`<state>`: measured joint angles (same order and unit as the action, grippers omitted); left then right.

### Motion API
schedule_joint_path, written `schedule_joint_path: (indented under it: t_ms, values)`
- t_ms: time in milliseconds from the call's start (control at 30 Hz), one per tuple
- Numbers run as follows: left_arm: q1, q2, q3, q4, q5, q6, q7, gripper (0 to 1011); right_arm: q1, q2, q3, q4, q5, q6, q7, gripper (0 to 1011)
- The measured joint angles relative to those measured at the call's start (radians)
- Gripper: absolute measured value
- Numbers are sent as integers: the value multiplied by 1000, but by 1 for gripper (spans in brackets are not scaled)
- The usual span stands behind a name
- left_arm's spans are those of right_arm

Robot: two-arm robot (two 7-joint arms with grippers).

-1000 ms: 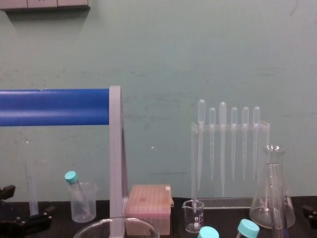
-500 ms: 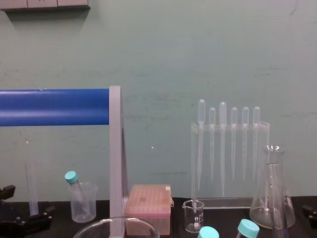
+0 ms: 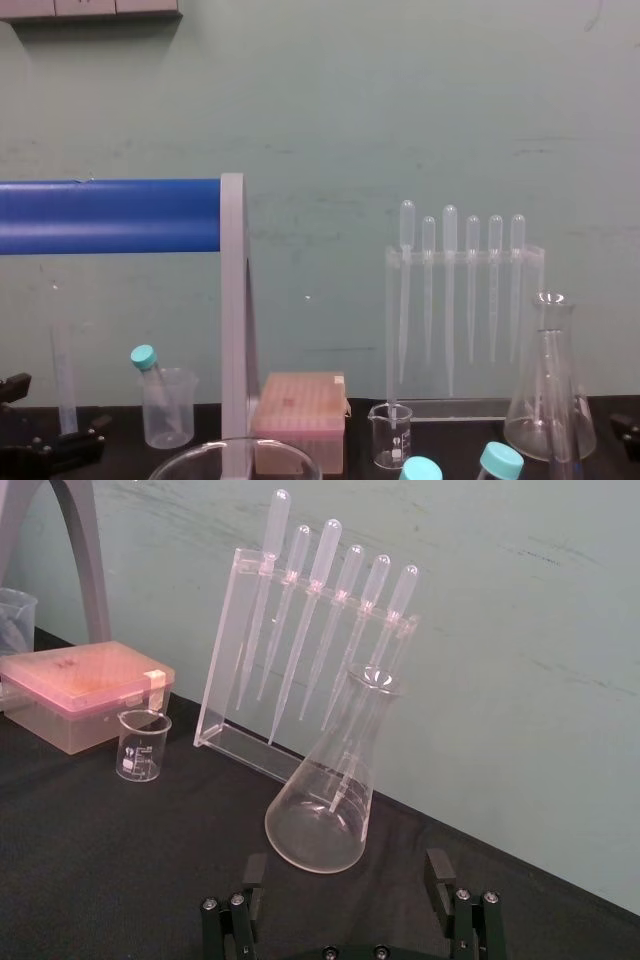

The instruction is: Hold the test tube with one hand and immerse one end into the beaker, then return it to the test tube rack.

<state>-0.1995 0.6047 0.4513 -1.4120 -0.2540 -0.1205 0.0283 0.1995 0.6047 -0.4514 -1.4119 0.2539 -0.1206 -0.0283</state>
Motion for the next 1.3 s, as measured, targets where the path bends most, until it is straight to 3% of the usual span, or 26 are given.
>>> schedule_joint_path:
  t_ms: [467,600,867,1000,1033,1167,1300]
  values:
    - [0,0,0,0,0,0,0,1000,0,0,0,0,0,0,0,1002]
    - [0,0,0,0,0,0,0,1000,-10,3,31,-10,48,-10,48,1003]
    - [0,0,0,0,0,0,0,1000,-47,26,131,-65,250,-75,245,1002]
    - [0,0,0,0,0,0,0,1000,-58,44,172,-90,356,-98,379,1002]
    - [0,0,0,0,0,0,0,1000,-58,44,172,-90,356,-98,379,1002]
    - [0,0,0,0,0,0,0,1000,-54,54,192,-101,432,-110,507,1003]
    - [0,0,0,0,0,0,0,1000,-39,59,192,-107,468,-112,606,1002]
